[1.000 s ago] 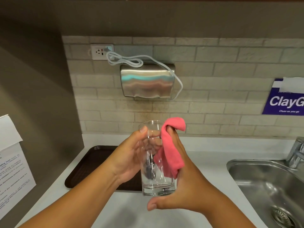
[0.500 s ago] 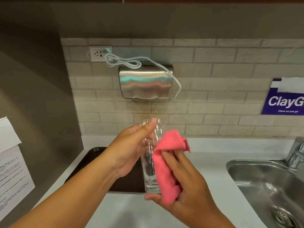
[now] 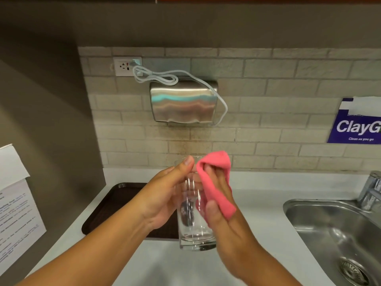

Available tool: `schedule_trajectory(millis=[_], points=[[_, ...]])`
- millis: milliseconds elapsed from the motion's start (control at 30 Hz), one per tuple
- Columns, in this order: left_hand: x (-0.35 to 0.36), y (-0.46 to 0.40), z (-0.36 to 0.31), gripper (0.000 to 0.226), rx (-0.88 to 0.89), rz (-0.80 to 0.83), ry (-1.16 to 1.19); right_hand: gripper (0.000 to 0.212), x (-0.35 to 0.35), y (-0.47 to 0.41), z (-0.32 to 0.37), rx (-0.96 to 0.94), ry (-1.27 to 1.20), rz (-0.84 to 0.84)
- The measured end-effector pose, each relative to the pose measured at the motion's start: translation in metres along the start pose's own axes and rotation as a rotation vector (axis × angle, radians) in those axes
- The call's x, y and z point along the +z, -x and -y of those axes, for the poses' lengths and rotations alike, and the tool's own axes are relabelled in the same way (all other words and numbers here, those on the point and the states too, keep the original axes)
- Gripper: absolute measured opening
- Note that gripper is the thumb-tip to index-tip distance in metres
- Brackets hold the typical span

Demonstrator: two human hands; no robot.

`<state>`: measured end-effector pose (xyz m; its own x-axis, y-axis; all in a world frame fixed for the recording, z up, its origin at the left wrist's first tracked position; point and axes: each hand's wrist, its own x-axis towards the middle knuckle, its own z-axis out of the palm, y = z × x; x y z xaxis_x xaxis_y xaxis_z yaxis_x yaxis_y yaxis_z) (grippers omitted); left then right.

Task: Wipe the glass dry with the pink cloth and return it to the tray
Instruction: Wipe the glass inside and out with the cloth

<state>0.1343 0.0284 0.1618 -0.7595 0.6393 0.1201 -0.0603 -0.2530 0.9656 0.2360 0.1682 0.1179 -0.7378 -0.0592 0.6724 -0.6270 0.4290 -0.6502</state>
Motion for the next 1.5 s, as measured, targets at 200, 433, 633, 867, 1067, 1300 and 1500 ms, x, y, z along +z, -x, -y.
schedule_trajectory(millis=[200, 433, 633, 867, 1067, 1300, 1500], points=[[0.002, 0.0, -0.003, 0.067, 0.006, -0.006, -0.014, 0.062, -0.003, 0.002, 0.002, 0.382, -0.376, -0.022], [0.0, 0.0, -0.002, 0.069, -0.043, -0.08, 0.006, 0.061, 0.012, 0.035, 0.009, 0.111, -0.011, 0.056], [0.011, 0.005, 0.003, 0.065, -0.005, 0.003, -0.048, 0.062, -0.006, -0.003, 0.021, 0.015, 0.117, 0.046], [0.003, 0.0, -0.004, 0.06, -0.035, -0.035, 0.1, 0.054, -0.01, 0.005, 0.016, -0.009, 0.145, 0.093], [-0.003, 0.005, 0.001, 0.068, -0.057, -0.095, 0.018, 0.061, -0.003, 0.035, 0.01, -0.119, 0.542, 0.206], [0.005, 0.005, 0.008, 0.082, -0.032, 0.01, 0.077, 0.058, -0.013, 0.005, 0.015, 0.273, -0.347, -0.103], [0.003, -0.002, -0.003, 0.091, -0.007, 0.001, 0.16, 0.086, 0.005, 0.04, -0.005, 0.597, -0.706, -0.15]])
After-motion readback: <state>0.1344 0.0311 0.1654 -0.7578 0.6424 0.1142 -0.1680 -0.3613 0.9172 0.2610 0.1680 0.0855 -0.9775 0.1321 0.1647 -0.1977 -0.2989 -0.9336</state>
